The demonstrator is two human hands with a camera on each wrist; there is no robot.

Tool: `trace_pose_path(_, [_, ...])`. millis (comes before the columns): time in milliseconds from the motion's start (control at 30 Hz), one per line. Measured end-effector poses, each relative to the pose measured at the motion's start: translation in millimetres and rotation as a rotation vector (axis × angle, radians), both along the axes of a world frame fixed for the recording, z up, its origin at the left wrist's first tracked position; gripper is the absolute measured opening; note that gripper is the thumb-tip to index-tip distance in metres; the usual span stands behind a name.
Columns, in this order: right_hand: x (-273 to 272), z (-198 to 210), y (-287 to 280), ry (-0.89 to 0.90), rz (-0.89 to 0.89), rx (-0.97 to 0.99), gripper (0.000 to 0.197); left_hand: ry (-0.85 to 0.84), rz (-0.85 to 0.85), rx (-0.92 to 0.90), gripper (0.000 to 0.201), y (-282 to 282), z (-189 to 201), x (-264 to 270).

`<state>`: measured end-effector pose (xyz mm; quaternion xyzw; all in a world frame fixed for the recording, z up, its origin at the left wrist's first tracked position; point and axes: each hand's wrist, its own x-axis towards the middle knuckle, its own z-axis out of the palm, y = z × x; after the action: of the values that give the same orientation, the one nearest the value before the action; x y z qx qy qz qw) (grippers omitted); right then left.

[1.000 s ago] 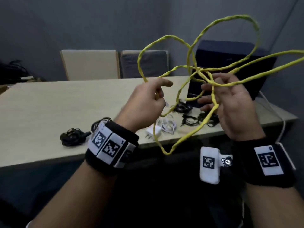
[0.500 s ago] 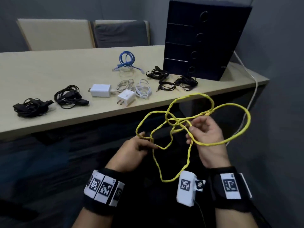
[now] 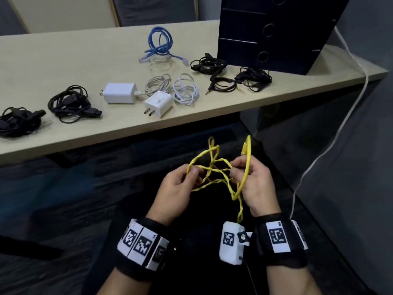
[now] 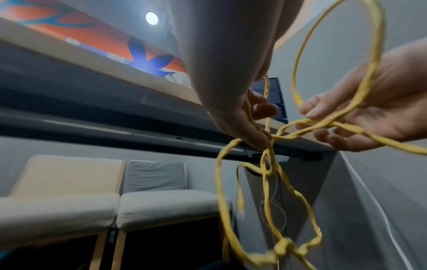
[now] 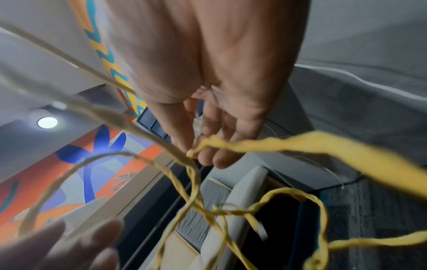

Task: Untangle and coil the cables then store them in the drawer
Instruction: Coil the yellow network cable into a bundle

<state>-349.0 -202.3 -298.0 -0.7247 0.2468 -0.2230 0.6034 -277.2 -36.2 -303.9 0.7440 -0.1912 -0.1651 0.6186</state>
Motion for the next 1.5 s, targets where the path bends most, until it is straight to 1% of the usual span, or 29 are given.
trace_pose_path(133, [2,-4,-3,0.004,0.001,-0.019,0.025,0.093,0.102,-0.105,0.029,14,-5,10])
trace_pose_path(233, [3,-9,-11,0.014,0.003,-0.019,0.021,0.155,0.119,-0.169,0.031,22,-2,16])
trace_pose_path(333, [1,-9,-15,0.026,0.079,0.041,0.022,0.155,0.082,-0.164,0.029,23,1,21])
trace_pose_path(433, [0,-6,-8,0.011,0.11,0.113,0.023,0.136,0.082,-0.124,0.02,17,3,22])
trace_pose_path(467, [1,-5,-5,-0.01,0.128,0.172,0.019,0.132,0.071,-0.109,0.02,15,2,23])
trace_pose_path(500, [1,-3,-2,-0.046,0.157,0.287,0.022,0.125,0.054,-0.093,0.02,13,3,22])
trace_pose_path(567, [0,3,2,-0.122,0.197,0.552,0.047,0.137,0.044,-0.09,0.022,9,2,22])
trace_pose_path(600, [0,4,2,-0.137,0.209,0.597,0.051,0.158,0.06,-0.092,0.022,9,-1,23])
trace_pose_path(633, [-1,6,3,-0.131,0.231,0.572,0.045,0.185,0.078,-0.088,0.022,8,-3,25])
trace_pose_path(667, [-1,6,4,-0.115,0.265,0.477,0.032,0.205,0.092,-0.06,0.023,8,-8,28])
trace_pose_path(700, [-1,6,4,-0.094,0.288,0.375,0.02,0.209,0.09,-0.006,0.025,8,-12,31])
trace_pose_path(733, [-1,4,3,-0.08,0.305,0.286,0.017,0.189,0.07,0.09,0.031,10,-16,34])
trace_pose_path(800, [-2,1,1,-0.047,0.333,0.195,0.012,0.038,0.02,0.346,0.061,14,-19,38])
trace_pose_path(833, [-3,2,0,-0.035,0.348,0.153,0.012,-0.075,-0.008,0.407,0.072,17,-16,38])
trace_pose_path(867, [-3,5,0,-0.019,0.379,0.106,0.011,-0.185,-0.059,0.382,0.077,18,-10,35])
trace_pose_path(900, [-4,7,0,-0.002,0.409,0.066,0.011,-0.257,-0.137,0.308,0.076,19,-3,32])
trace_pose_path(933, [-3,10,0,0.002,0.438,0.044,0.011,-0.26,-0.224,0.232,0.067,19,3,29])
trace_pose_path(967, [-2,14,1,-0.005,0.462,0.034,0.011,-0.208,-0.296,0.162,0.053,18,8,26])
trace_pose_path(1033, [3,20,1,-0.022,0.474,-0.005,0.01,-0.072,-0.339,0.068,0.017,14,18,20])
trace_pose_path(1067, [8,22,0,-0.025,0.467,-0.04,0.009,-0.043,-0.332,0.072,0.023,13,21,20])
trace_pose_path(1133, [17,28,-4,-0.034,0.472,-0.107,0.01,-0.059,-0.357,0.19,0.046,11,27,24])
trace_pose_path(1167, [21,30,-6,-0.043,0.493,-0.131,0.011,-0.078,-0.38,0.216,0.049,10,31,25])
trace_pose_path(1200, [26,32,-7,-0.052,0.517,-0.152,0.013,-0.088,-0.391,0.19,0.045,9,35,26])
trace_pose_path(1233, [30,34,-6,-0.06,0.537,-0.167,0.014,-0.062,-0.38,0.119,0.036,8,37,28])
trace_pose_path(1267, [35,35,-5,-0.073,0.549,-0.174,0.011,0.011,-0.354,0.021,0.027,7,39,29])
trace_pose_path(1333, [42,37,-2,-0.111,0.525,-0.173,0.004,0.23,-0.283,-0.181,0.017,5,44,28])
trace_pose_path(1367, [45,37,-1,-0.125,0.493,-0.174,0.004,0.336,-0.249,-0.258,0.016,5,46,27])
trace_pose_path(1433, [49,34,-1,-0.14,0.433,-0.22,0.014,0.495,-0.219,-0.382,0.025,8,52,25])
trace_pose_path(1500, [50,28,0,-0.145,0.406,-0.231,0.028,0.637,-0.293,-0.498,0.032,14,57,24])
